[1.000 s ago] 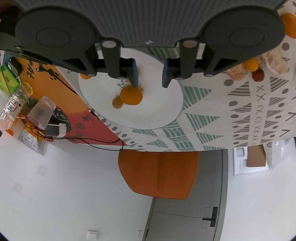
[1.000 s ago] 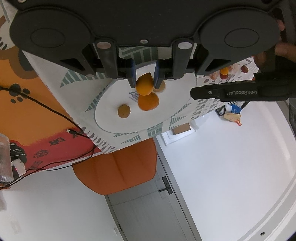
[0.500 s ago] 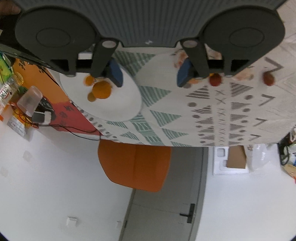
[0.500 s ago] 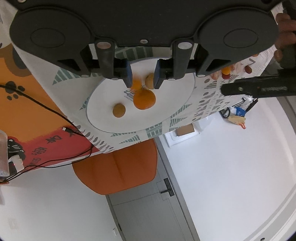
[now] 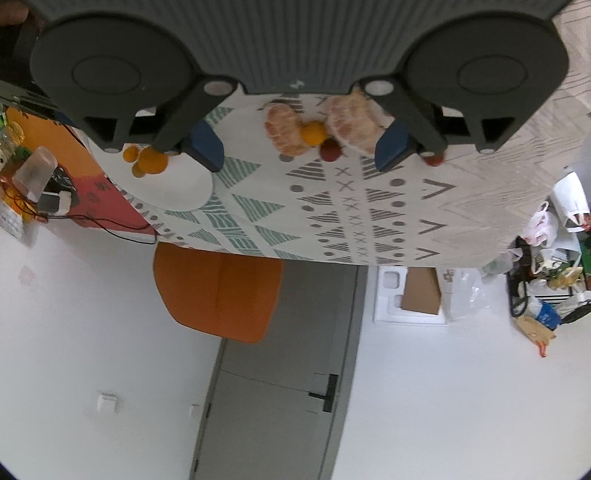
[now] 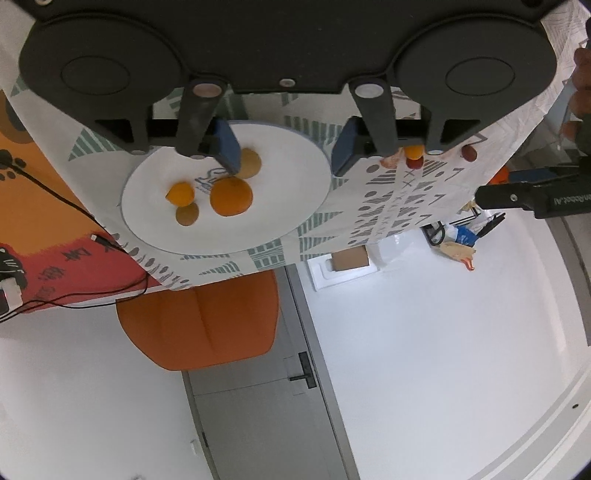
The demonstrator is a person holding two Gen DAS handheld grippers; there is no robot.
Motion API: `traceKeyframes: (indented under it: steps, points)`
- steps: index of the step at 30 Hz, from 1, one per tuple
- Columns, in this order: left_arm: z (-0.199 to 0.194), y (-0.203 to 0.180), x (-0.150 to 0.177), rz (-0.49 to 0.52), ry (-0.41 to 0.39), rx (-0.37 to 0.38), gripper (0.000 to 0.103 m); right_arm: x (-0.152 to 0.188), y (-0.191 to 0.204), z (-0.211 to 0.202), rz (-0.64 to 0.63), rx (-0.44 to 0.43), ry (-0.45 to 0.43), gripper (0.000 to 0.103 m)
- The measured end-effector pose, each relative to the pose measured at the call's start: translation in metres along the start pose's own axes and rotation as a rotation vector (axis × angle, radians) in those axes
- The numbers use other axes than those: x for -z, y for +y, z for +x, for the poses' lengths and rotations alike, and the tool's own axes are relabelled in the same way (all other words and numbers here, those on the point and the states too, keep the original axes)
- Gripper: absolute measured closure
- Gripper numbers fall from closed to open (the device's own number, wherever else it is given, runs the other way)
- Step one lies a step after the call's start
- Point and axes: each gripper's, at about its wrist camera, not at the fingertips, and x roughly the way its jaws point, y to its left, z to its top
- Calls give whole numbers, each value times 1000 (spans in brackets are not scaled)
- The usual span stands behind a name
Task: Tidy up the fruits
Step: 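Move both open tools back to the fruit pile, then grasp another large orange with the left tool while the right tool grasps a peeled pomelo segment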
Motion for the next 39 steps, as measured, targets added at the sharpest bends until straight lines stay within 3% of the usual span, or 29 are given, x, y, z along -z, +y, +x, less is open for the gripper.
traceKeyframes:
  steps: [4, 9, 26, 39]
  points:
    - [-11, 11, 2, -5, -20, -33, 14, 0, 8, -6, 18, -12, -30, 13]
    - [-24, 28, 5, -31, -45, -55, 10, 0, 21, -10, 10, -11, -41, 0]
    - [-40, 62, 24, -101, -33, -62, 10, 8, 50, -5, -14, -71, 14, 0]
    - [-8, 77, 45, -126, 44, -18, 12, 16, 59, 22, -30, -100, 70, 0]
